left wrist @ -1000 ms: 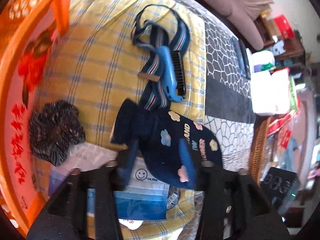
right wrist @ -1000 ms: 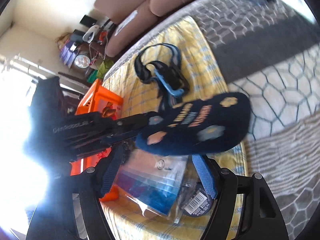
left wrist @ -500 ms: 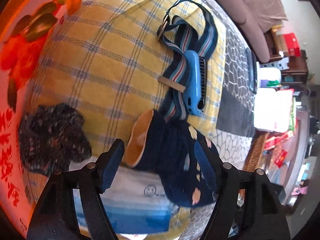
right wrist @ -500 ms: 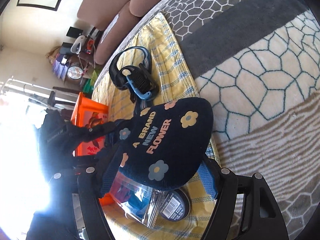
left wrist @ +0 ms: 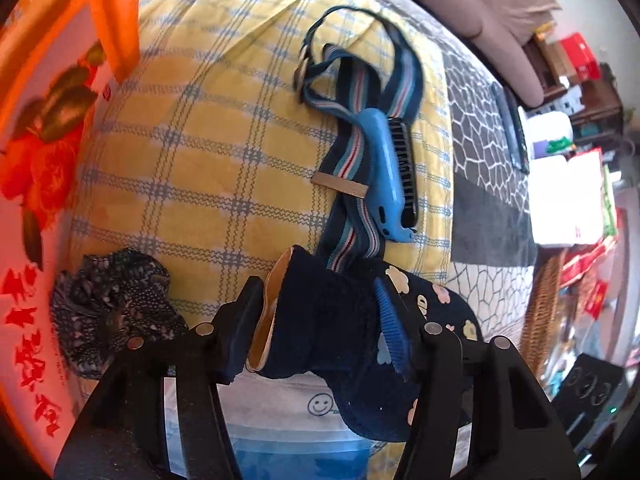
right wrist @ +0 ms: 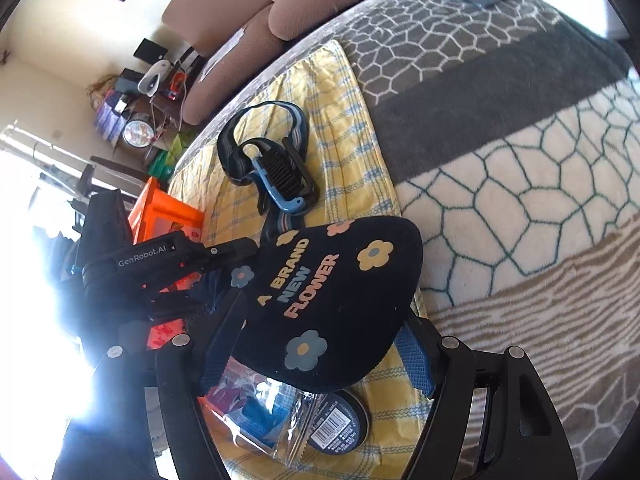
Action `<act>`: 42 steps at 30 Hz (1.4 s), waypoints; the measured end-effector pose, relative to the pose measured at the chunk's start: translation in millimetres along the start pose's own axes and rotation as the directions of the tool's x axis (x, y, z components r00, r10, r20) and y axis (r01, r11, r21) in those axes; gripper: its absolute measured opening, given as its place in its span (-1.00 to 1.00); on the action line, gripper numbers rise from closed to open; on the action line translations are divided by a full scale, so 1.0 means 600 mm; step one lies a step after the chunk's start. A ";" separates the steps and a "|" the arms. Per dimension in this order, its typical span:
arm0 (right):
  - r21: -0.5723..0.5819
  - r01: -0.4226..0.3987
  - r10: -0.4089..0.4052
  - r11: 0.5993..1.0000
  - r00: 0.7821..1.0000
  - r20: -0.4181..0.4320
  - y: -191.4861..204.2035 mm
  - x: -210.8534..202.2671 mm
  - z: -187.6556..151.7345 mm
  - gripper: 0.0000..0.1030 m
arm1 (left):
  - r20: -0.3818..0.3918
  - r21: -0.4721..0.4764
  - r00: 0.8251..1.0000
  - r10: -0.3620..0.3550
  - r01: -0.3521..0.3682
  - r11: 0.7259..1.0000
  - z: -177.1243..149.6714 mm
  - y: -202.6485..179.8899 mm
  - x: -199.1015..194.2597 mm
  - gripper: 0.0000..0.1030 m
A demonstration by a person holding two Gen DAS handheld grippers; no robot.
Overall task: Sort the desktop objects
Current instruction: 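Lift the navy cover with the left tool and carry it over the orange basket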
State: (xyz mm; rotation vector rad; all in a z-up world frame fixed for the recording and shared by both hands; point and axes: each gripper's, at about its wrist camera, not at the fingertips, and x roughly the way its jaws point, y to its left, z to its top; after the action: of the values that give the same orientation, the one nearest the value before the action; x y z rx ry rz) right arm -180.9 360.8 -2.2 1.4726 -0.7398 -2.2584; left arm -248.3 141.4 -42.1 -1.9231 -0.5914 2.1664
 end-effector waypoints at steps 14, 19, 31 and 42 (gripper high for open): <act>-0.159 0.035 -0.016 0.987 0.993 0.121 0.085 -0.067 0.000 0.45 | 0.101 0.068 0.991 -0.084 0.077 0.995 -0.022 -0.006 -0.154 -0.05; -0.225 0.061 -0.028 0.973 0.989 0.148 0.150 -0.086 -0.024 0.45 | 0.135 0.073 0.986 -0.094 0.085 0.994 -0.038 0.021 -0.223 -0.05; -0.405 0.082 -0.049 0.911 0.995 0.091 0.338 -0.066 -0.088 0.45 | 0.213 -0.019 0.969 -0.126 0.133 0.991 -0.077 0.184 -0.363 -0.06; -0.477 0.036 -0.063 0.878 0.997 -0.042 0.476 0.051 -0.167 0.46 | 0.266 -0.122 0.957 -0.115 0.152 0.981 -0.118 0.385 -0.441 -0.09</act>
State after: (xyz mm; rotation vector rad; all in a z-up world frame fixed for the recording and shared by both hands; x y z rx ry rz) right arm -100.6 90.8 112.0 1.3115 -0.1043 -2.2097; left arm -112.3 -159.4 97.3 -1.6176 -0.9152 2.3596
